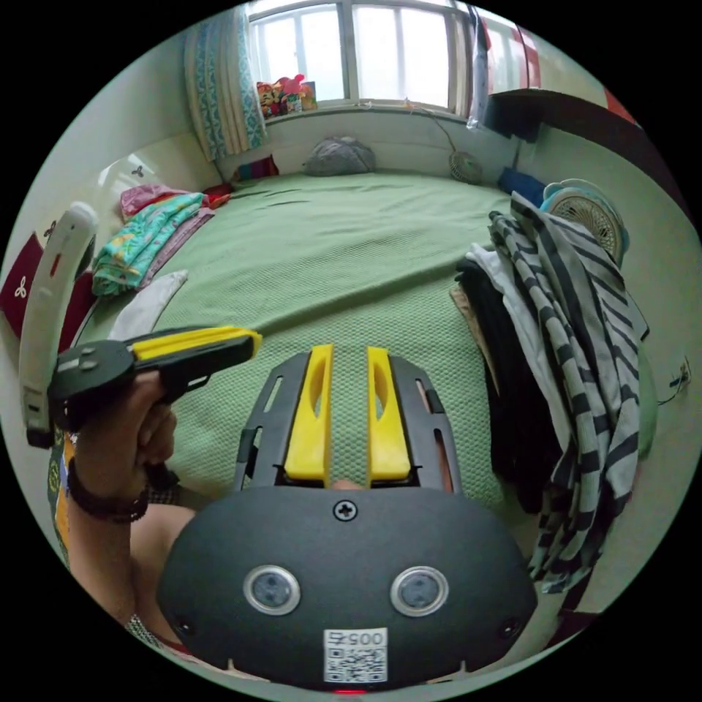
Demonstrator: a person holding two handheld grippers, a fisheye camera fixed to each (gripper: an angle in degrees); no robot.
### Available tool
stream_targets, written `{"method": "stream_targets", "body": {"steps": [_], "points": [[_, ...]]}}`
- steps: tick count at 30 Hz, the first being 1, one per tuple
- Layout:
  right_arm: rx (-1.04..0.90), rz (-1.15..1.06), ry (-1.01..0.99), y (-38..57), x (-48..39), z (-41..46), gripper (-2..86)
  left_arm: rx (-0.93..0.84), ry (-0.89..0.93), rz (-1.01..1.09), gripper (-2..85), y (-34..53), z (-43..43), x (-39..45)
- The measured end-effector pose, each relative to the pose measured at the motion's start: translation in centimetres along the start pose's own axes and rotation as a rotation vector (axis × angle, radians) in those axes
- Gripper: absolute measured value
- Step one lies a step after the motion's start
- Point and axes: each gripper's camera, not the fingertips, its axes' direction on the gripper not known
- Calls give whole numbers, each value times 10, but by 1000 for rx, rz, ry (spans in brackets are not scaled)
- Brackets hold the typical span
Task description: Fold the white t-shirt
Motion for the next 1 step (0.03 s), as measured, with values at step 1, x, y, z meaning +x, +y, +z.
{"method": "stream_targets", "body": {"steps": [1], "points": [[12,-4,-9,1,1,-10,71,-3,24,6,40,-2,3,3]]}}
